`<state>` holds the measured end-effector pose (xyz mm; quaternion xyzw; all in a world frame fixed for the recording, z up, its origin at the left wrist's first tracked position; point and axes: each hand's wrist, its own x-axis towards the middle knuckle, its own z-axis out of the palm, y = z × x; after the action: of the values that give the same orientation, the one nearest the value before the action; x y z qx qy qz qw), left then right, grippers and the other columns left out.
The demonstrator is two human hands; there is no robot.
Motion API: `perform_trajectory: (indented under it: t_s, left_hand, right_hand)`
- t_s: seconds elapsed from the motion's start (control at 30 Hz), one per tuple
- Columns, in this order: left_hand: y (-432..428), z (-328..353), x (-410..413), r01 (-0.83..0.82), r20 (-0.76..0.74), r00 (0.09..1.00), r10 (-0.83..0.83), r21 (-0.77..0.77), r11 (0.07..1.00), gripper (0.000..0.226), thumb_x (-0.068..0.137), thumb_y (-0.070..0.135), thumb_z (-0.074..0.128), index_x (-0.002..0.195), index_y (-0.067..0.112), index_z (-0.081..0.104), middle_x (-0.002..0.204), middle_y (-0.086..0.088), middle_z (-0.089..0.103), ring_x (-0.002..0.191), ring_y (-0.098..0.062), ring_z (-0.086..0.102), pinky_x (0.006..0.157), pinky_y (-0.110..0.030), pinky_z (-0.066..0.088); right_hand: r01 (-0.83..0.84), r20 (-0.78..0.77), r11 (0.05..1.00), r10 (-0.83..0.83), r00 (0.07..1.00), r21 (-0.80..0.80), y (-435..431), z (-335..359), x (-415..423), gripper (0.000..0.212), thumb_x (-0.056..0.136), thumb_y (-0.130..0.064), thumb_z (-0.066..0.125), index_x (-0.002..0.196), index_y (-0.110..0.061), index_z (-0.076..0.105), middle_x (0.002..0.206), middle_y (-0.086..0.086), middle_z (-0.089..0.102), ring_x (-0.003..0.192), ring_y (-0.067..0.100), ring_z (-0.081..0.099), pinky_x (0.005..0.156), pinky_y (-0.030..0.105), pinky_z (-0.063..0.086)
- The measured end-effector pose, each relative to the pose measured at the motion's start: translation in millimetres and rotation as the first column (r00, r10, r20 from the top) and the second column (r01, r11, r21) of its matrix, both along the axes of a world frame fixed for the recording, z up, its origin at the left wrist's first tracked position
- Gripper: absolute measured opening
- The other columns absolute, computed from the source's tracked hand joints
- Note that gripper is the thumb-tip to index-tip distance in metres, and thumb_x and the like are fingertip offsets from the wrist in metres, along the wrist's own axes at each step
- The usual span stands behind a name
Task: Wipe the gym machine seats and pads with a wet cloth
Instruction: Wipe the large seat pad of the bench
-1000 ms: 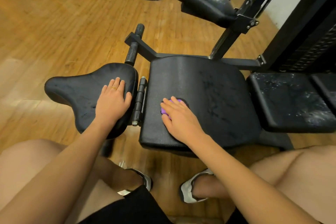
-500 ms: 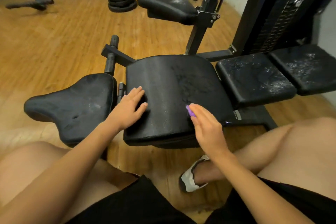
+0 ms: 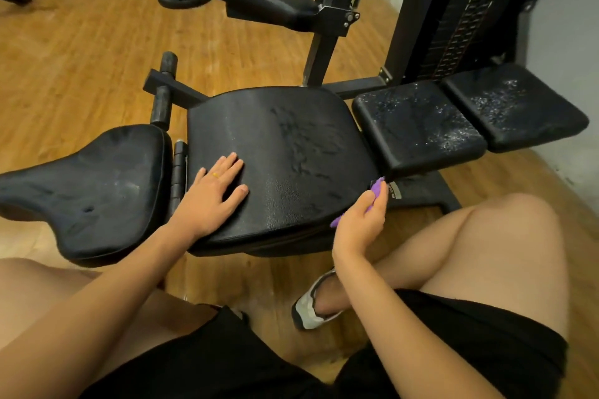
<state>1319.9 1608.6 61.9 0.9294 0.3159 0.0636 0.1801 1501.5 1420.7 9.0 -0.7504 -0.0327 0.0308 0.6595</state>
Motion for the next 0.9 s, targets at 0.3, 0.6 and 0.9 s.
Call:
perform_trajectory:
  t_s: [0.3,0.6,0.9]
  left_hand:
    - [-5,0,2,-0.002,0.014,1.0,0.002,-0.015,1.0,0.071,0.095,0.06,0.029,0.157,0.025,0.024,0.164,0.01,0.013,0.152,-0.011,0.008,0.122,-0.045,0.005]
    - [-7,1,2,0.003,0.019,1.0,-0.003,-0.019,1.0,0.071,0.095,0.061,0.028,0.157,0.025,0.025,0.164,0.011,0.013,0.152,-0.012,0.008,0.122,-0.043,0.004]
    - [-5,6,-3,-0.028,0.072,0.997,0.032,-0.064,0.998,0.065,0.1,0.055,0.041,0.156,0.025,0.029,0.163,0.012,0.017,0.151,-0.009,0.01,0.122,-0.039,0.004]
  right_hand:
    - [0.065,-0.208,0.988,-0.035,0.978,0.14,-4,11,21,0.044,0.105,-0.034,0.033,0.147,-0.028,0.041,0.144,-0.006,0.052,0.051,0.031,0.059,0.038,0.027,0.047]
    - [0.052,-0.191,0.981,-0.016,0.982,0.188,-4,26,-17,0.049,0.105,-0.021,0.035,0.153,-0.028,0.028,0.137,-0.023,0.042,0.038,0.025,0.051,0.036,0.028,0.045]
    - [0.029,-0.147,0.979,0.001,0.989,0.2,7,14,-12,0.048,0.1,-0.04,0.041,0.147,-0.04,0.036,0.134,-0.036,0.05,0.106,0.046,0.059,0.092,0.056,0.05]
